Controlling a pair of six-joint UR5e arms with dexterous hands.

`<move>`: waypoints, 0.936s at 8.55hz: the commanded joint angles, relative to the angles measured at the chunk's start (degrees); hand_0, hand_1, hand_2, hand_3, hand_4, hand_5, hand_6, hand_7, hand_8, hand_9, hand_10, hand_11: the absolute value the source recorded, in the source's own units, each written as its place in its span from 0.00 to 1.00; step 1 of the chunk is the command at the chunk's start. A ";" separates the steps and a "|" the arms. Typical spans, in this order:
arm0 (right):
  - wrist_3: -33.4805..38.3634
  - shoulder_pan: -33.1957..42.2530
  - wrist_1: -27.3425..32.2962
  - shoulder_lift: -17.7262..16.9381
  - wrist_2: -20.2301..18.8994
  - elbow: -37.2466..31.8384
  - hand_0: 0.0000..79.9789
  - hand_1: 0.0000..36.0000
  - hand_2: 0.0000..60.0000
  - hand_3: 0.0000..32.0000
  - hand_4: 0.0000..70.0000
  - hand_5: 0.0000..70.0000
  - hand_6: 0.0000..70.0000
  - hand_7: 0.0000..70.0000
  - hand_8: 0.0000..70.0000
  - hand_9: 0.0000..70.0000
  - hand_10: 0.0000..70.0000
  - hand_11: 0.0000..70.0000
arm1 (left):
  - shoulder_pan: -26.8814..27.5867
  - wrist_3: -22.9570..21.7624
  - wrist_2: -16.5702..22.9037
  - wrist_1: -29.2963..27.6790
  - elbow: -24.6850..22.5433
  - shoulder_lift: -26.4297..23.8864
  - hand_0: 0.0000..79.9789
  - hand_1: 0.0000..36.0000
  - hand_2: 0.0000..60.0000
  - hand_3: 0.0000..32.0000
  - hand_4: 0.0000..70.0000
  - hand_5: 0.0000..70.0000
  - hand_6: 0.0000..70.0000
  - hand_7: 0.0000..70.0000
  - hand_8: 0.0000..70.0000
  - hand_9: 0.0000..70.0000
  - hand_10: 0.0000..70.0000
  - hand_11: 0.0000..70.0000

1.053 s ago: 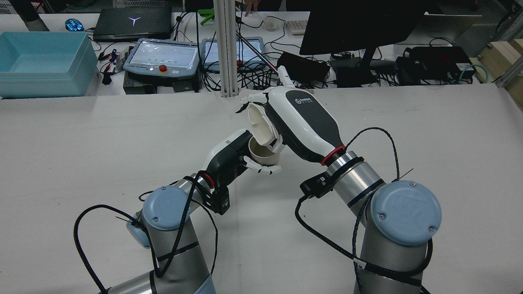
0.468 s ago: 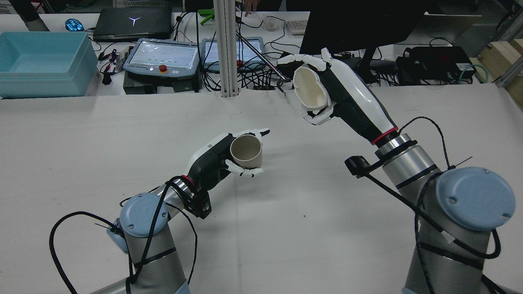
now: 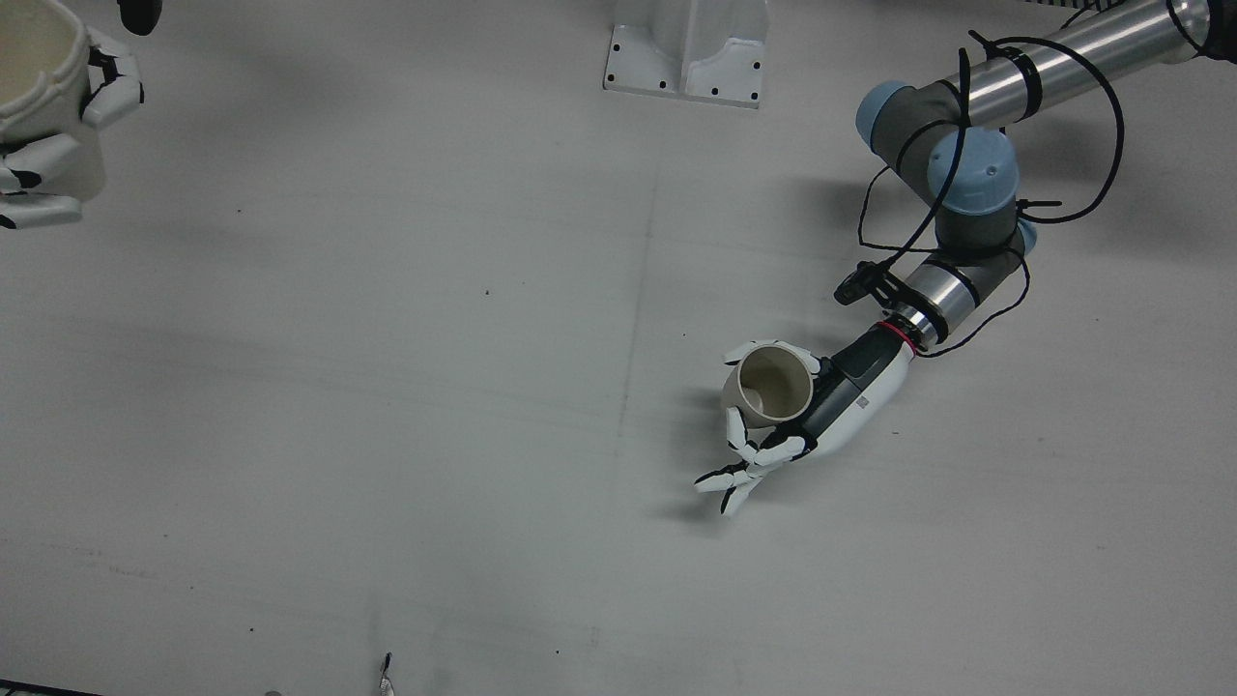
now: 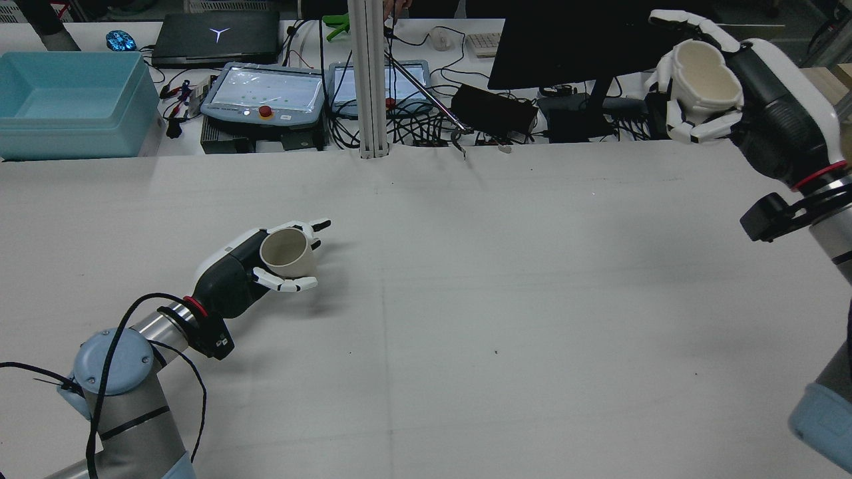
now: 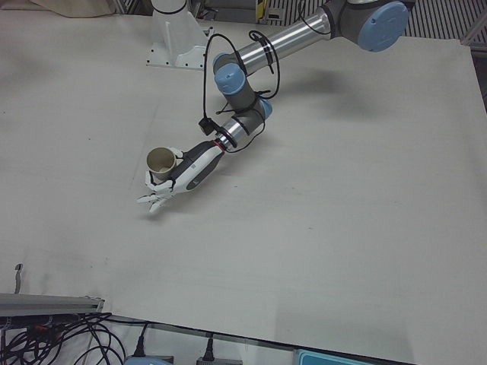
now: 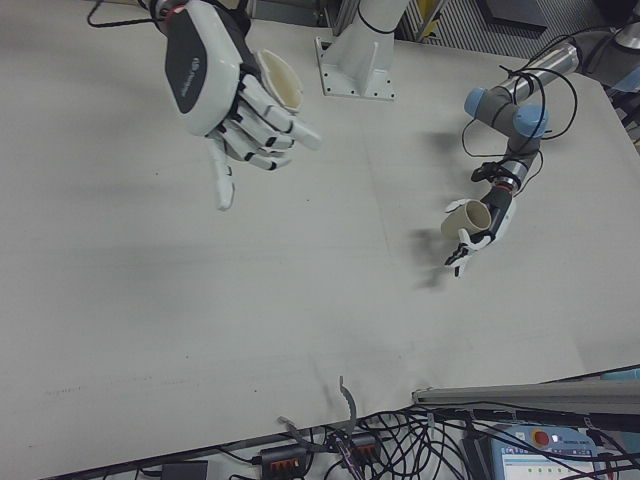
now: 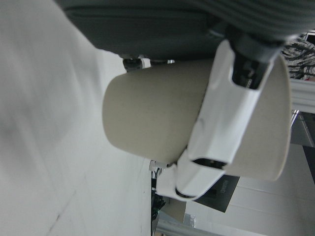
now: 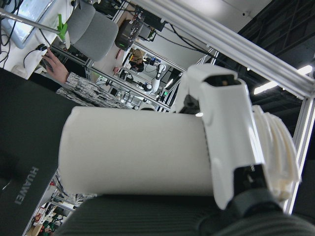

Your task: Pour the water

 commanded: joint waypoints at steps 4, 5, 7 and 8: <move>14.26 12.76 48.11 -14.87 -14.87 -41.17 0.92 1.00 1.00 0.00 0.09 0.30 0.65 0.72 0.62 0.81 0.00 0.03 | -13.82 0.01 5.76 -10.75 0.16 16.31 1.00 1.00 1.00 0.00 0.55 1.00 0.24 0.22 0.06 0.02 0.08 0.19; 14.18 12.50 51.90 -14.08 -14.78 -48.20 0.97 1.00 1.00 0.00 0.14 0.30 0.68 0.78 0.63 0.82 0.00 0.03 | -14.96 1.41 7.16 -12.76 1.30 17.98 1.00 1.00 1.00 0.00 0.56 1.00 0.25 0.23 0.07 0.03 0.09 0.19; 14.35 12.41 59.64 -7.61 -14.60 -65.32 0.92 1.00 1.00 0.00 0.13 0.30 0.66 0.75 0.64 0.85 0.00 0.06 | -17.77 2.39 8.49 -16.36 4.81 18.17 1.00 1.00 1.00 0.00 0.57 1.00 0.25 0.23 0.07 0.03 0.09 0.19; 15.92 12.41 62.03 -6.36 -14.60 -68.72 0.96 1.00 1.00 0.00 0.13 0.30 0.64 0.73 0.62 0.81 0.00 0.03 | -18.13 2.48 8.49 -17.77 6.74 18.17 1.00 1.00 1.00 0.00 0.56 1.00 0.25 0.23 0.07 0.02 0.09 0.19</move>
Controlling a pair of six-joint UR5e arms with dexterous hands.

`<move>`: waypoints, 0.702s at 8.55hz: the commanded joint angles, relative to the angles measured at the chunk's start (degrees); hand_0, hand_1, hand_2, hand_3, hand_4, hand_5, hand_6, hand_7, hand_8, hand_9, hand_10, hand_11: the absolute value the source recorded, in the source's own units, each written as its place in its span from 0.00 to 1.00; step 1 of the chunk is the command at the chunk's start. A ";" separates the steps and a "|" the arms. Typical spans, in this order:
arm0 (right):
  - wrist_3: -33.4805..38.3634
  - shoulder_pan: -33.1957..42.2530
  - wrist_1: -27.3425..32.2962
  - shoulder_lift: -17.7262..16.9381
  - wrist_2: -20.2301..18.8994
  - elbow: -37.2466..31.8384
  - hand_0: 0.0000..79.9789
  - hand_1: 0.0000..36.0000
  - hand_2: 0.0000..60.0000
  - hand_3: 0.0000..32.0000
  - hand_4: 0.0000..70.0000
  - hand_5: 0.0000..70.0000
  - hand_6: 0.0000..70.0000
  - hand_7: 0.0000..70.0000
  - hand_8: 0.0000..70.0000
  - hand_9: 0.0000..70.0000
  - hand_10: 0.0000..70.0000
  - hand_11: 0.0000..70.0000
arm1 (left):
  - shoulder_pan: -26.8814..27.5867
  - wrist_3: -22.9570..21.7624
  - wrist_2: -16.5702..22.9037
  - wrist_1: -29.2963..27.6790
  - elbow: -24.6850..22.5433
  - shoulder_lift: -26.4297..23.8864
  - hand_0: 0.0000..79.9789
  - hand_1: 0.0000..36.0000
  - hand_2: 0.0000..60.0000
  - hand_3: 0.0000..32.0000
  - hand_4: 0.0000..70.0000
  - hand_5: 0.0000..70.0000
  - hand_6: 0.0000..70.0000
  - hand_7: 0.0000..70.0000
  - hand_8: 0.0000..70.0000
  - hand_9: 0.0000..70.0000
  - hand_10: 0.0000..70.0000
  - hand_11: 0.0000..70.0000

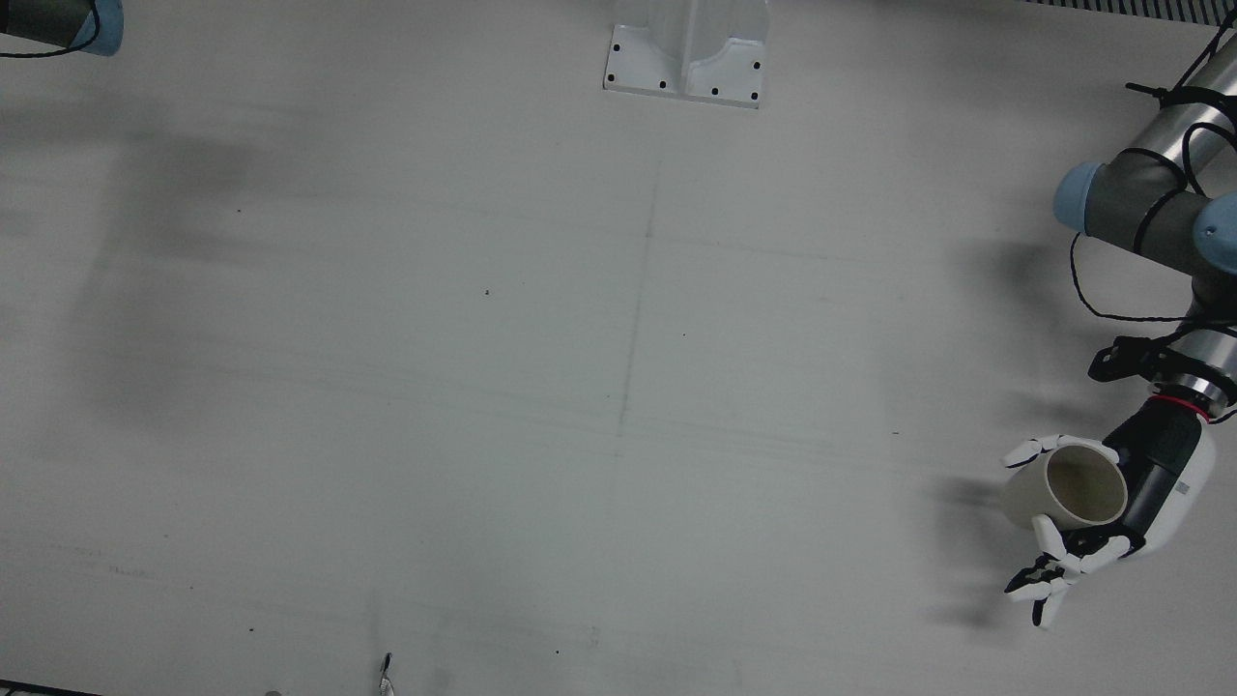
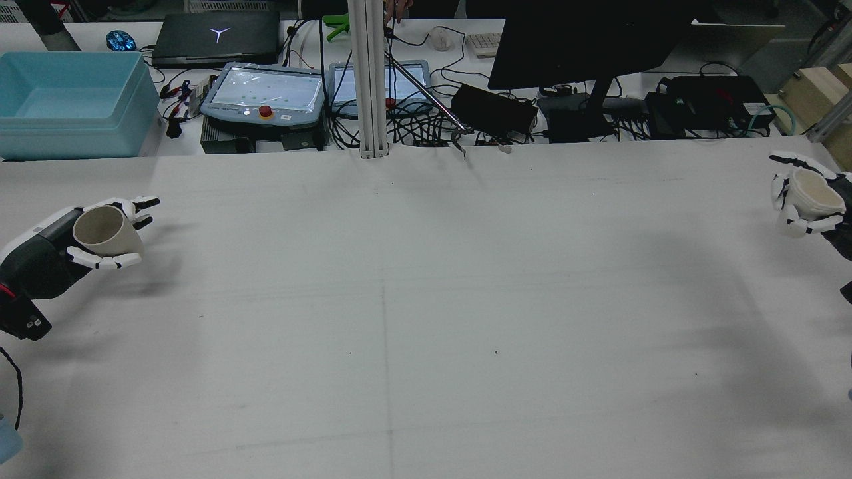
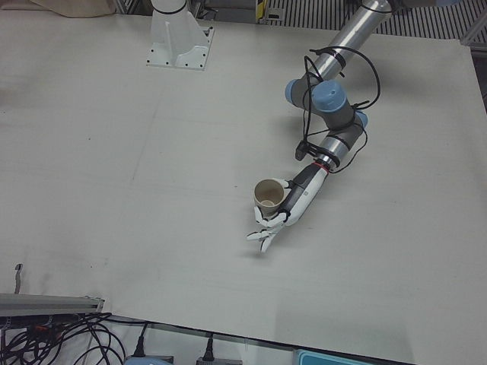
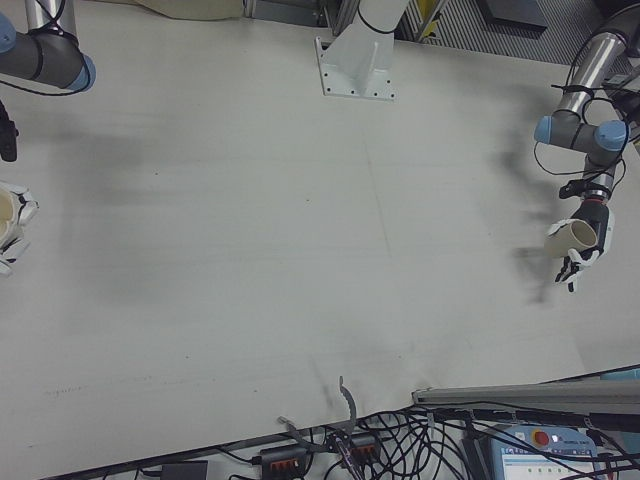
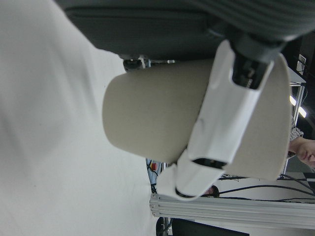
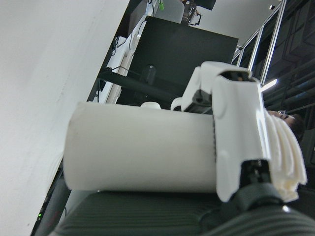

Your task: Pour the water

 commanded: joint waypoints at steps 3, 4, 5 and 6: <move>5.18 1.21 7.12 3.54 -0.45 -9.73 0.71 0.55 0.00 0.13 0.00 0.08 0.01 0.00 0.00 0.00 0.00 0.00 | -3.35 1.25 0.65 -7.80 6.42 2.35 1.00 1.00 1.00 0.00 0.56 1.00 0.25 0.22 0.07 0.02 0.09 0.19; 5.18 2.00 7.03 1.18 -0.54 -6.57 0.68 0.46 0.00 0.62 0.00 0.06 0.00 0.00 0.00 0.00 0.00 0.00 | -3.26 1.51 0.65 -8.08 6.42 3.93 1.00 1.00 1.00 0.00 0.54 1.00 0.25 0.22 0.07 0.02 0.09 0.19; 5.01 2.71 7.03 0.11 -0.63 -4.19 0.66 0.43 0.00 0.87 0.00 0.05 0.00 0.00 0.00 0.00 0.00 0.00 | -3.35 2.56 0.73 -8.77 6.42 4.73 1.00 1.00 0.40 0.00 0.48 1.00 0.25 0.22 0.07 0.02 0.08 0.18; 5.09 3.15 7.03 0.02 -0.80 -3.55 0.66 0.44 0.00 0.88 0.00 0.05 0.00 0.00 0.00 0.00 0.00 0.00 | -3.00 3.53 0.73 -9.74 6.42 5.87 1.00 0.88 0.05 0.00 0.43 1.00 0.22 0.20 0.05 0.02 0.04 0.10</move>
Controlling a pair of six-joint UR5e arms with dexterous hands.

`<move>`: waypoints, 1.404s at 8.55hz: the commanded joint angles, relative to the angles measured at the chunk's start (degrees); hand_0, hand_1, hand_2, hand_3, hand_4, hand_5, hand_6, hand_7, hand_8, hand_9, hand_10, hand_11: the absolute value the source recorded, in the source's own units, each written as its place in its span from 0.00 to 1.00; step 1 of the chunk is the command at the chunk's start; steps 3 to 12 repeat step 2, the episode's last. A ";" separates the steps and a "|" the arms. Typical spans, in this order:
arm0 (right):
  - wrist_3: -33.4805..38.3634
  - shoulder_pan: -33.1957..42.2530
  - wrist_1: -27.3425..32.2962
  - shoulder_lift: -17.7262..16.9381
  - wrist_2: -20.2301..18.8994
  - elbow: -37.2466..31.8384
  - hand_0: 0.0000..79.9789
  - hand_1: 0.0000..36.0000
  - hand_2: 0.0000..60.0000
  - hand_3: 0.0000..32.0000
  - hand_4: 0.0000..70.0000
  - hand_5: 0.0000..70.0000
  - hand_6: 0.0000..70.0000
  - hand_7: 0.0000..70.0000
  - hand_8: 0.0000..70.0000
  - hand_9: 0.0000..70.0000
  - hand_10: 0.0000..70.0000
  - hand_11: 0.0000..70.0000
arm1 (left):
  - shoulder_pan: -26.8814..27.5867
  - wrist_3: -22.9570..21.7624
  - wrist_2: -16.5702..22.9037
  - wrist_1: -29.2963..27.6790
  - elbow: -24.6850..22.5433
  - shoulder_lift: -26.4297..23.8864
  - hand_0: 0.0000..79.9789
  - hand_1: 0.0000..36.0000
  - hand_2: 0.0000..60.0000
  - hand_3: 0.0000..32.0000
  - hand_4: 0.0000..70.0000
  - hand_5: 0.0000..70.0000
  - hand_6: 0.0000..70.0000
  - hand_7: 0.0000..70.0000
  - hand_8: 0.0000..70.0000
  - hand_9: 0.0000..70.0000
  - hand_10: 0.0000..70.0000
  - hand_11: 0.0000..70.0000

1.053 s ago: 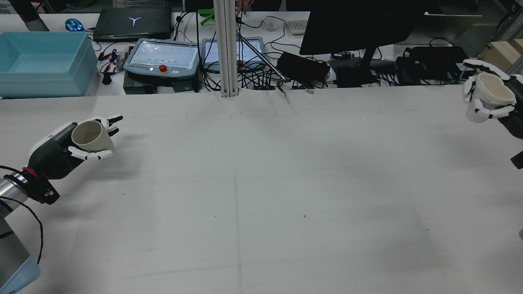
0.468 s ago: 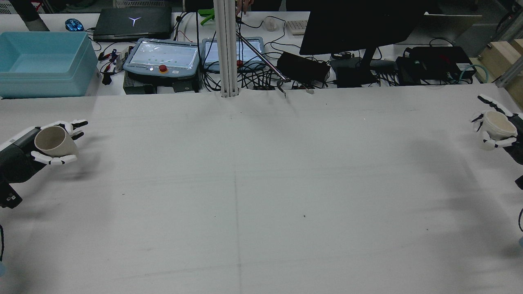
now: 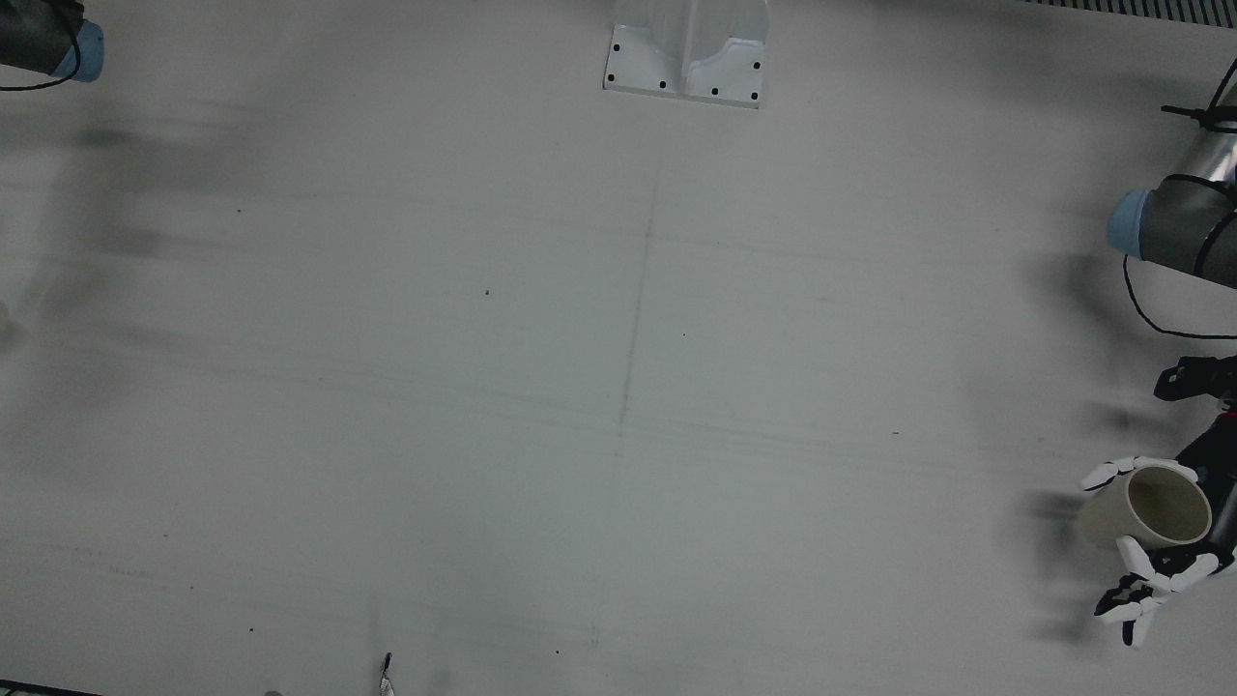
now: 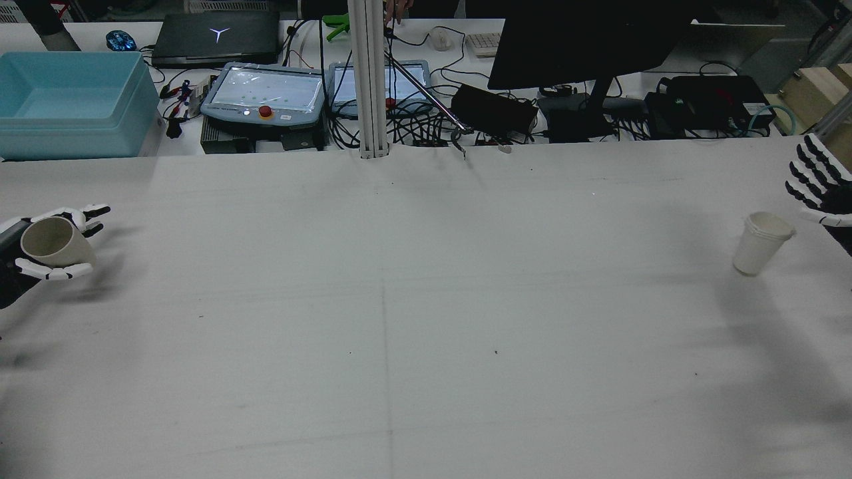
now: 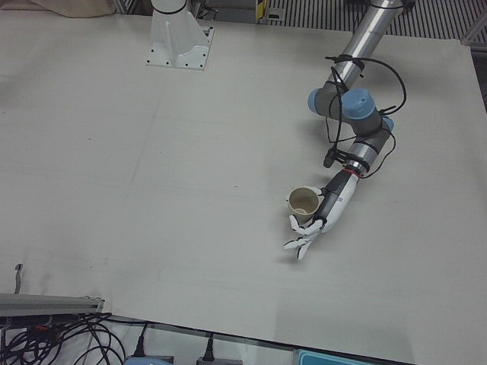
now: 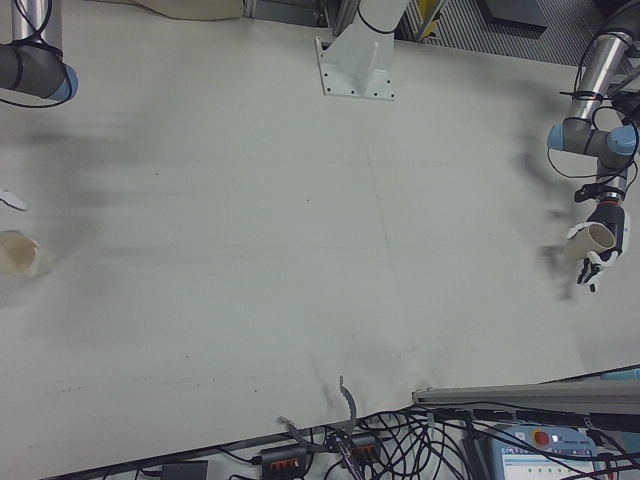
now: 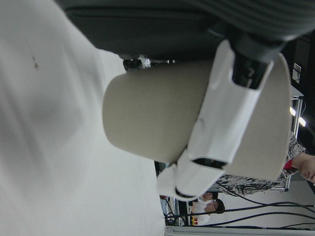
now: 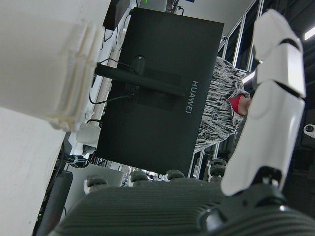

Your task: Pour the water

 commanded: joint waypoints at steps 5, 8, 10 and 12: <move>-0.03 4.93 -0.25 -2.48 -4.48 5.43 0.66 0.50 0.00 0.76 0.00 0.06 0.00 0.00 0.00 0.00 0.00 0.00 | 0.68 1.95 0.06 -2.03 0.05 3.16 0.67 0.29 0.00 0.00 0.51 0.12 0.18 0.16 0.02 0.01 0.00 0.00; -0.03 4.93 -0.25 -2.48 -4.48 5.43 0.66 0.50 0.00 0.76 0.00 0.06 0.00 0.00 0.00 0.00 0.00 0.00 | 0.68 1.95 0.06 -2.03 0.05 3.16 0.67 0.29 0.00 0.00 0.51 0.12 0.18 0.16 0.02 0.01 0.00 0.00; -0.03 4.93 -0.25 -2.48 -4.48 5.43 0.66 0.50 0.00 0.76 0.00 0.06 0.00 0.00 0.00 0.00 0.00 0.00 | 0.68 1.95 0.06 -2.03 0.05 3.16 0.67 0.29 0.00 0.00 0.51 0.12 0.18 0.16 0.02 0.01 0.00 0.00; -0.03 4.93 -0.25 -2.48 -4.48 5.43 0.66 0.50 0.00 0.76 0.00 0.06 0.00 0.00 0.00 0.00 0.00 0.00 | 0.68 1.95 0.06 -2.03 0.05 3.16 0.67 0.29 0.00 0.00 0.51 0.12 0.18 0.16 0.02 0.01 0.00 0.00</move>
